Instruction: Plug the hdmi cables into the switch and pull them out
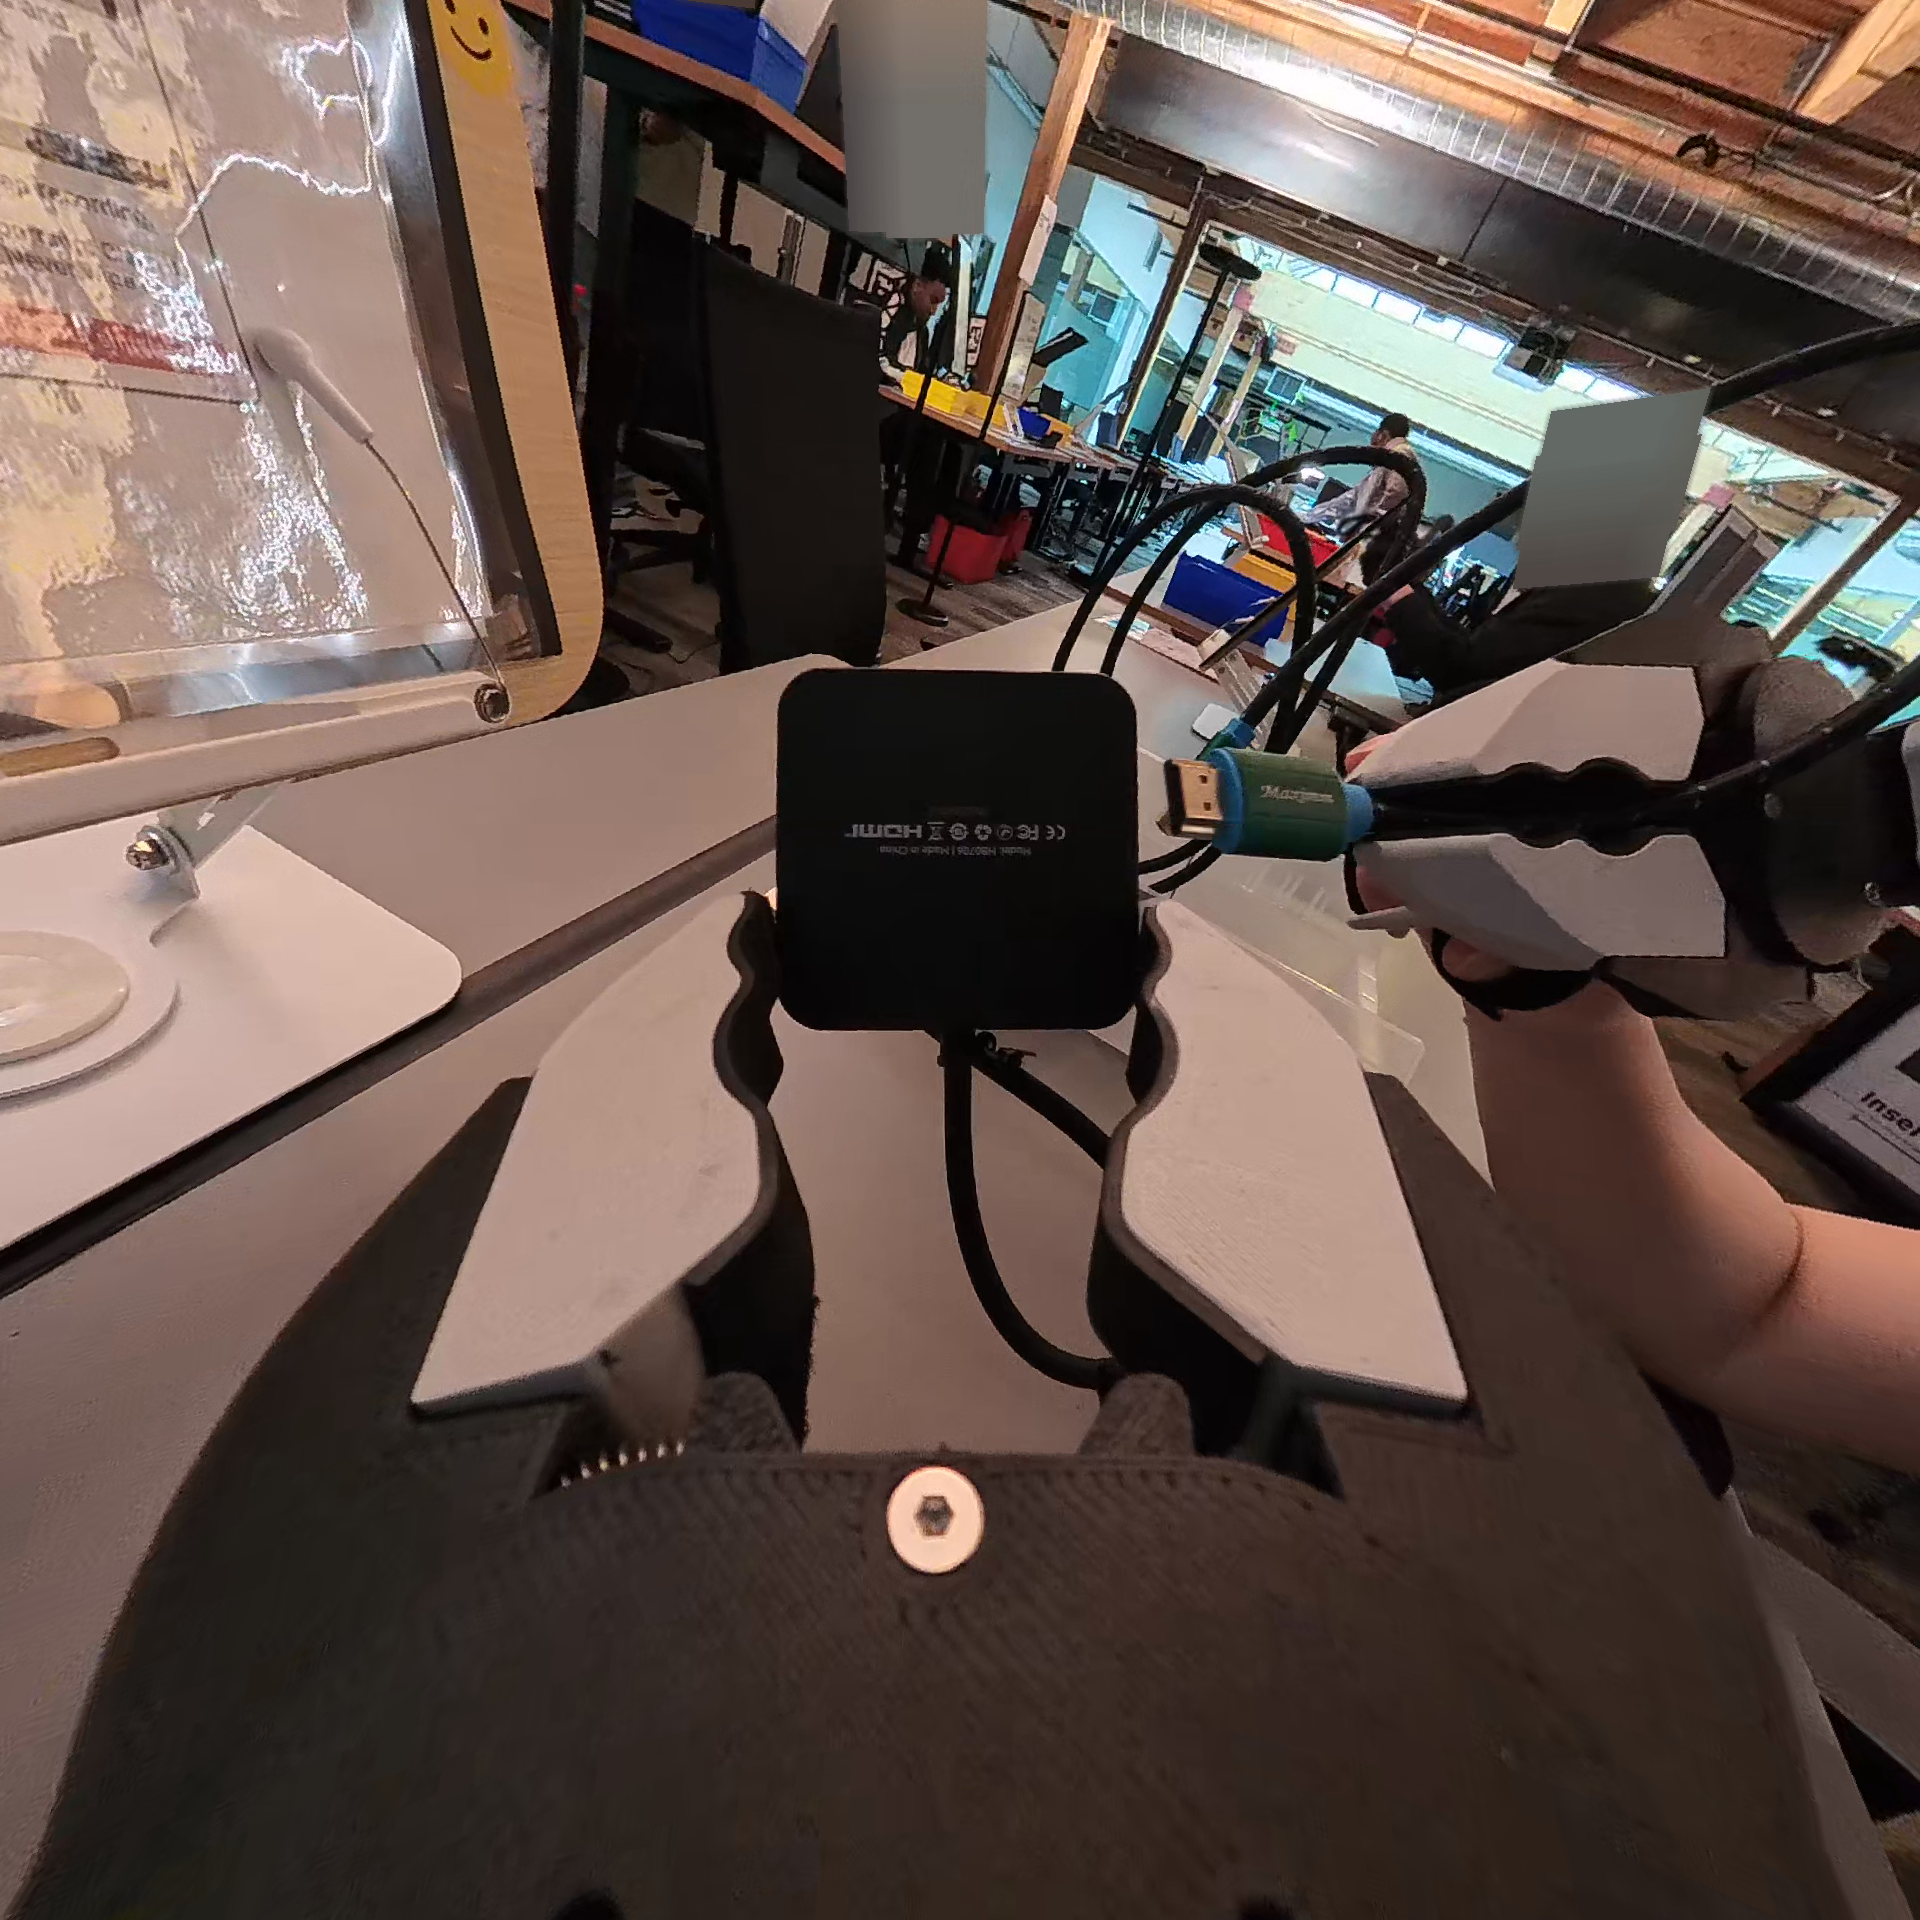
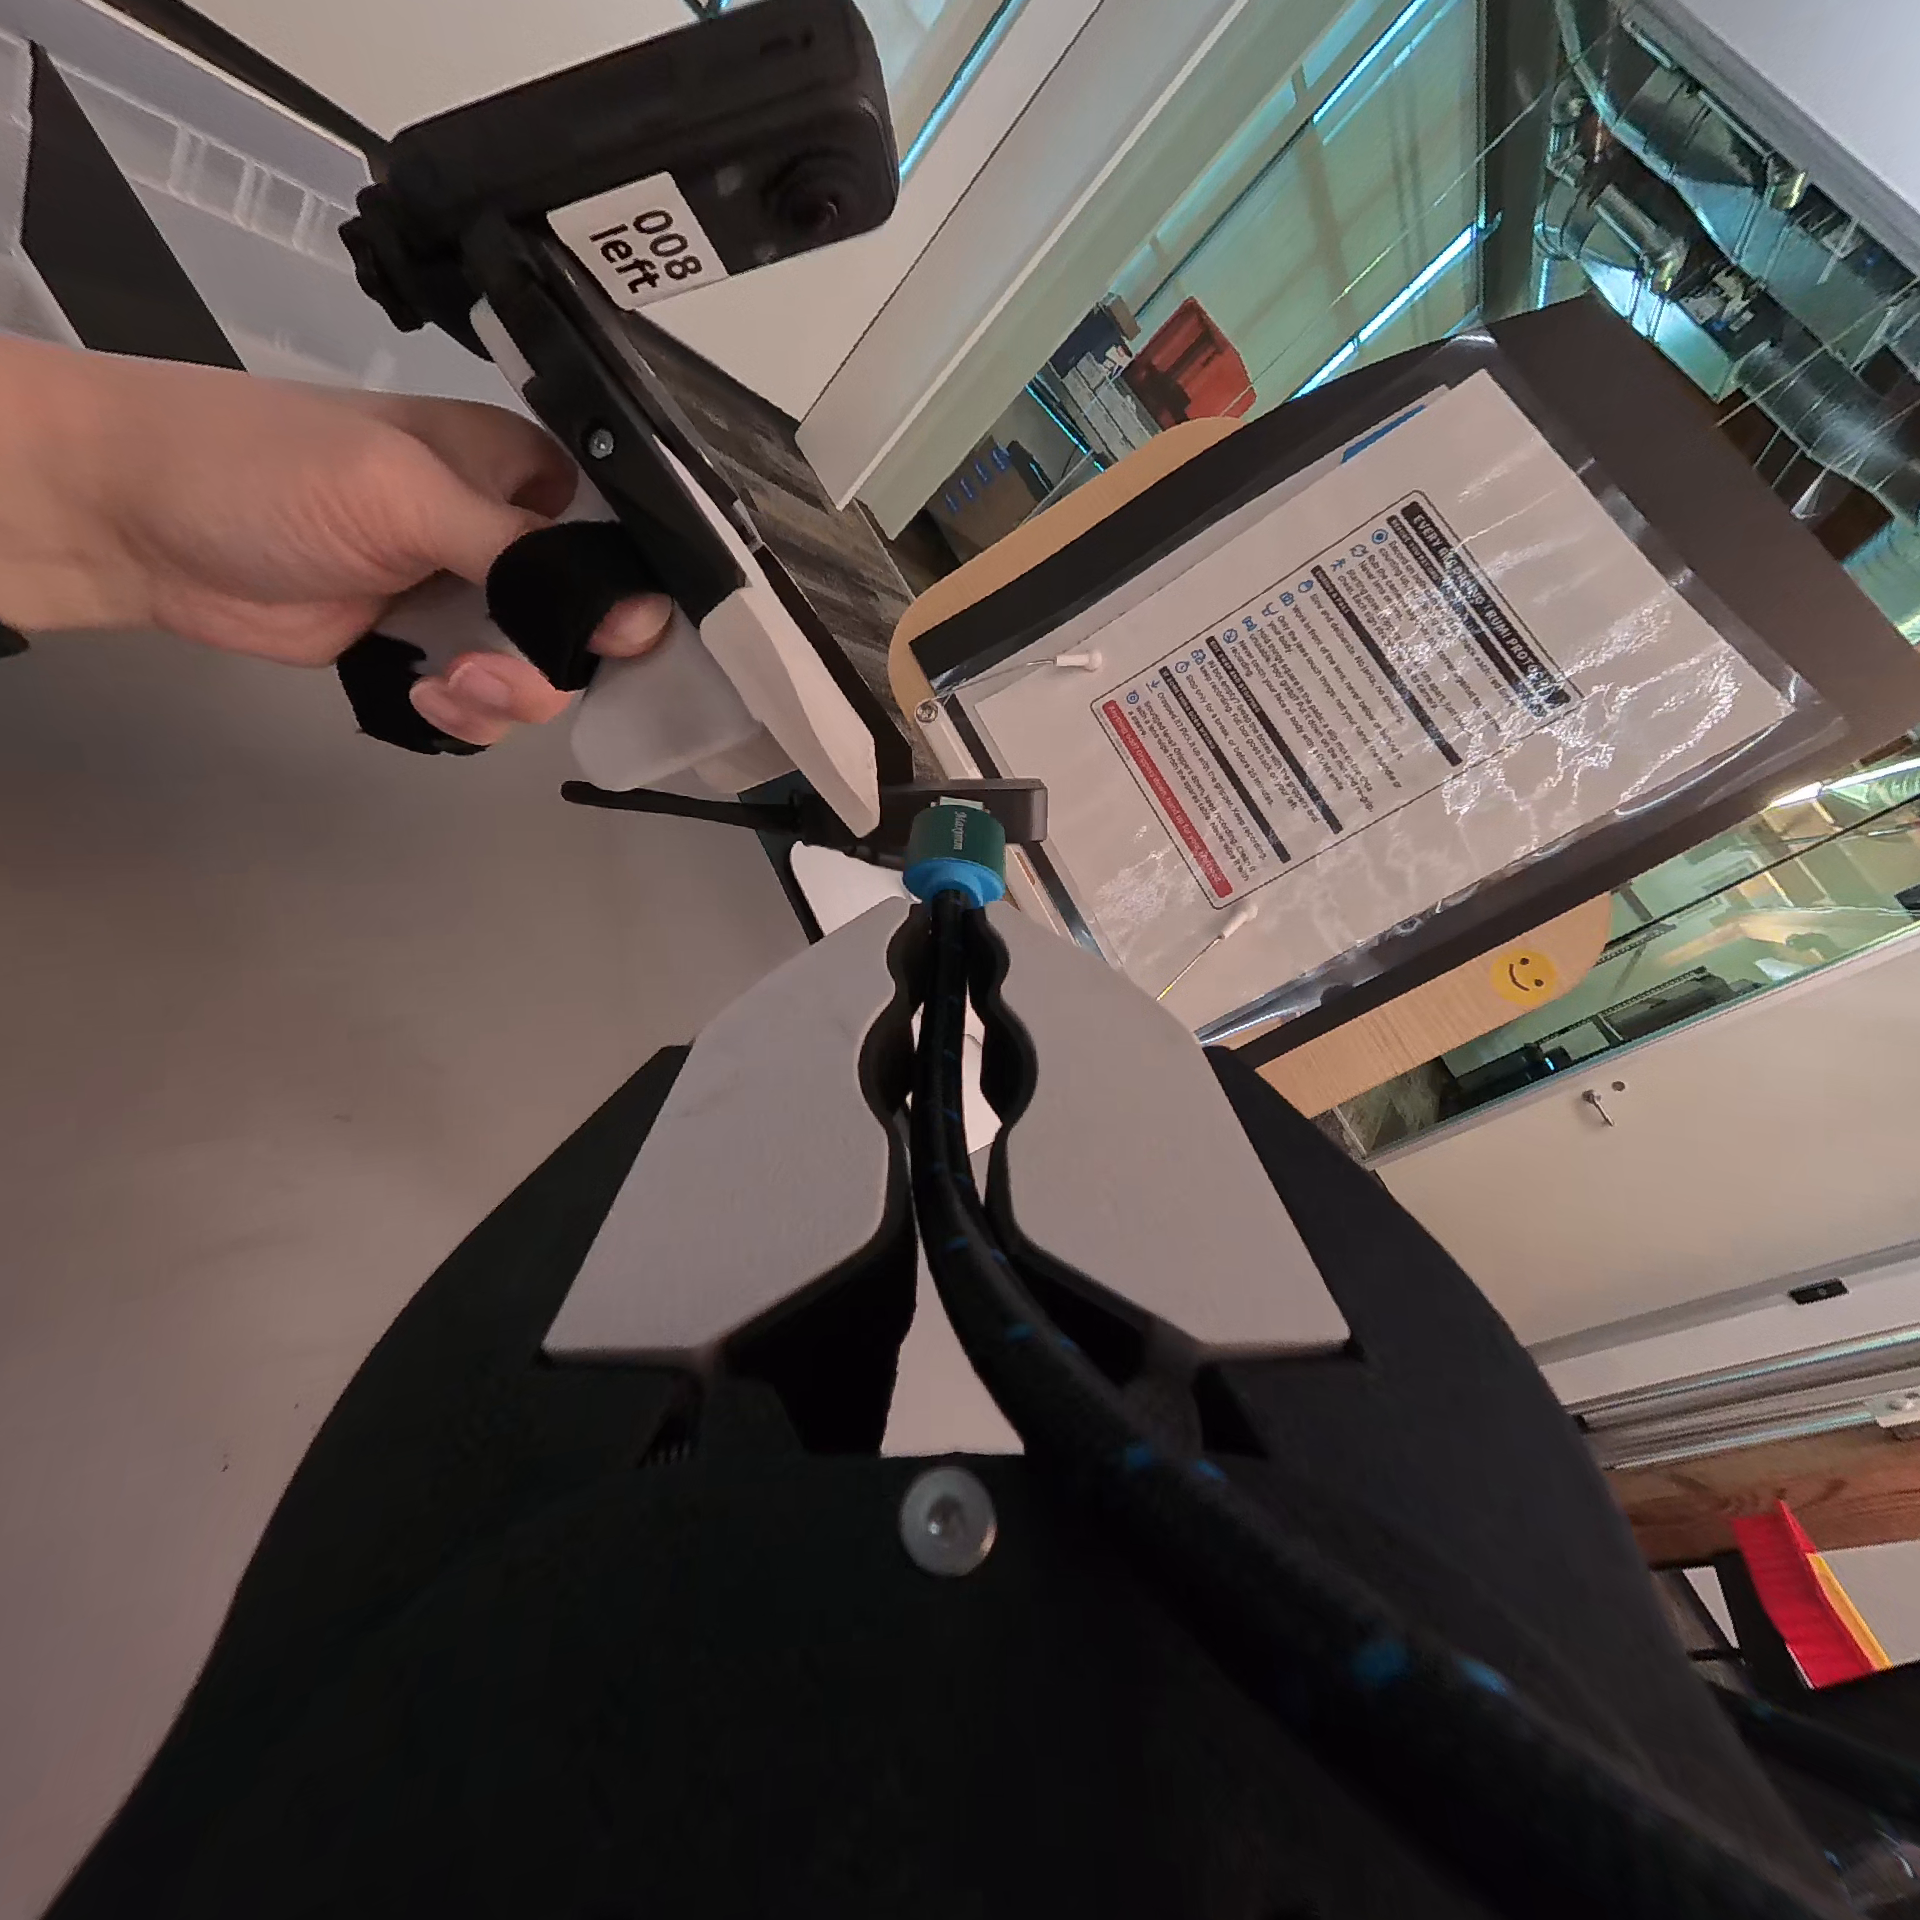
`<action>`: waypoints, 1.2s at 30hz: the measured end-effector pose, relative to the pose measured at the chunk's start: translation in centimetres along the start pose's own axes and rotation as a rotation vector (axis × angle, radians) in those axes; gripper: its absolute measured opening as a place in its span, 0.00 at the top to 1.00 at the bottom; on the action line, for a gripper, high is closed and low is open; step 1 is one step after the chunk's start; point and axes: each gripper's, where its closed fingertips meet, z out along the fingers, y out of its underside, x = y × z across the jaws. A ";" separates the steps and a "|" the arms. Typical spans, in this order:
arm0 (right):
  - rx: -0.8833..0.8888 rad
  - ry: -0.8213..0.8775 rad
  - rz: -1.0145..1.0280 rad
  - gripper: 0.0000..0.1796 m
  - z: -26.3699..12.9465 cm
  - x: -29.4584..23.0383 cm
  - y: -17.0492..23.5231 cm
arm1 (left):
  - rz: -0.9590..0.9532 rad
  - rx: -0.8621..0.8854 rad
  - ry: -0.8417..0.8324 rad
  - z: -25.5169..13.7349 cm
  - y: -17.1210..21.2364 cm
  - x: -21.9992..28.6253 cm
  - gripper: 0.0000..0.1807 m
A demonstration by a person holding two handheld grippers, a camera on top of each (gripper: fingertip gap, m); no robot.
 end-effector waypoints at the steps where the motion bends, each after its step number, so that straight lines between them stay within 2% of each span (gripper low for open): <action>1: -0.001 -0.001 0.001 0.96 0.0 0.0 0.0 | 0.002 -0.001 0.001 0.0 0.0 0.1 0.64; 14: -0.024 -0.013 -0.014 0.96 0.3 -0.1 0.7 | 0.034 -0.035 -0.011 0.1 0.3 0.3 0.64; 20: -0.048 -0.027 -0.064 0.96 0.5 -0.6 1.0 | 0.169 -0.117 -0.122 -0.3 0.5 0.1 0.64; 36: 0.071 0.002 0.024 0.96 -0.2 0.3 -0.2 | 0.232 -0.117 -0.243 -0.6 -1.3 1.4 0.64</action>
